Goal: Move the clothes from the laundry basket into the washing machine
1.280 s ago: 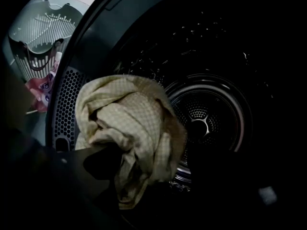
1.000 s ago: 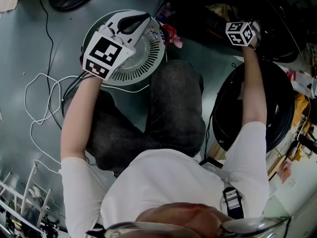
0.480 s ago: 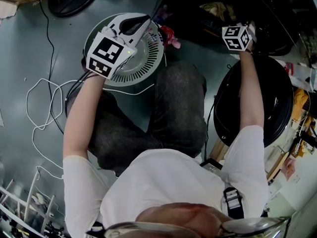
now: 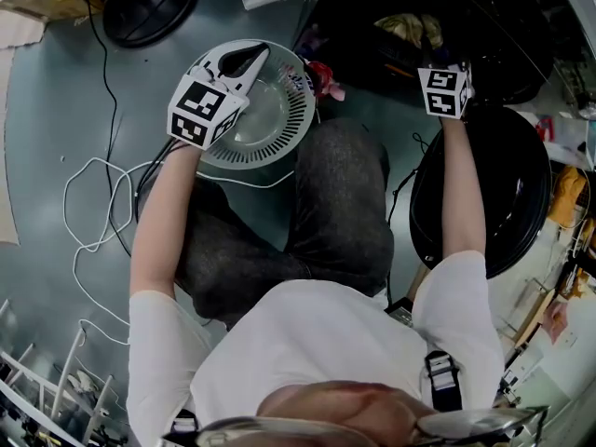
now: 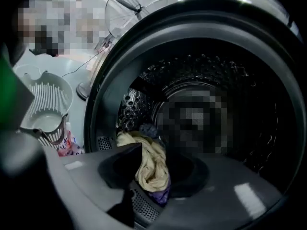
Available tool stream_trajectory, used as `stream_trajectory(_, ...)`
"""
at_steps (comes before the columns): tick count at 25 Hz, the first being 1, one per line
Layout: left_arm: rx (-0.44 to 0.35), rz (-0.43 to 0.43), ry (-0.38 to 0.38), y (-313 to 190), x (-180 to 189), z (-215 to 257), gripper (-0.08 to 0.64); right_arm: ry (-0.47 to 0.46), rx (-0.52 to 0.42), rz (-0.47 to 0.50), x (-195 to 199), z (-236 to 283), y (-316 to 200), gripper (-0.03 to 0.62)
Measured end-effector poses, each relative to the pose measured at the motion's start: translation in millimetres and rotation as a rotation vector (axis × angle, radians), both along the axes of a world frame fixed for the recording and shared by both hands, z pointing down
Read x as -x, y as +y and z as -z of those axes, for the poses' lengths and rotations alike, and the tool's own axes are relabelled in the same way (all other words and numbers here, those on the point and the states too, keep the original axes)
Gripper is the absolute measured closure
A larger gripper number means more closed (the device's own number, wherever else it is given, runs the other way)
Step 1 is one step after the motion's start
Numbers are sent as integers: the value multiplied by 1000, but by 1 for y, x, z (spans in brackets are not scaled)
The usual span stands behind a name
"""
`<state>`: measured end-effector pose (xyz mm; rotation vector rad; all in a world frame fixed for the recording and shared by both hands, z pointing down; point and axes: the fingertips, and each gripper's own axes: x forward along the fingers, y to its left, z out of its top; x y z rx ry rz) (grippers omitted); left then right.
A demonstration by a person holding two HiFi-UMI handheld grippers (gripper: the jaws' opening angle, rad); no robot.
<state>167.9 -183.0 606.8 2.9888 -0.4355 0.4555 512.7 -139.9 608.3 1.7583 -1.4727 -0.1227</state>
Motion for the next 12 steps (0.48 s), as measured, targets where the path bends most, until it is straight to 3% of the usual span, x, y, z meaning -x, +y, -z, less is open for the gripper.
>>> stream_trajectory(5,16,19,53,-9,3,13,554,-132,-55,-10,22,15,5,467)
stream_trajectory(12,16,21,52,-8,14,13,554,-298,-133,40,69,35,7,512)
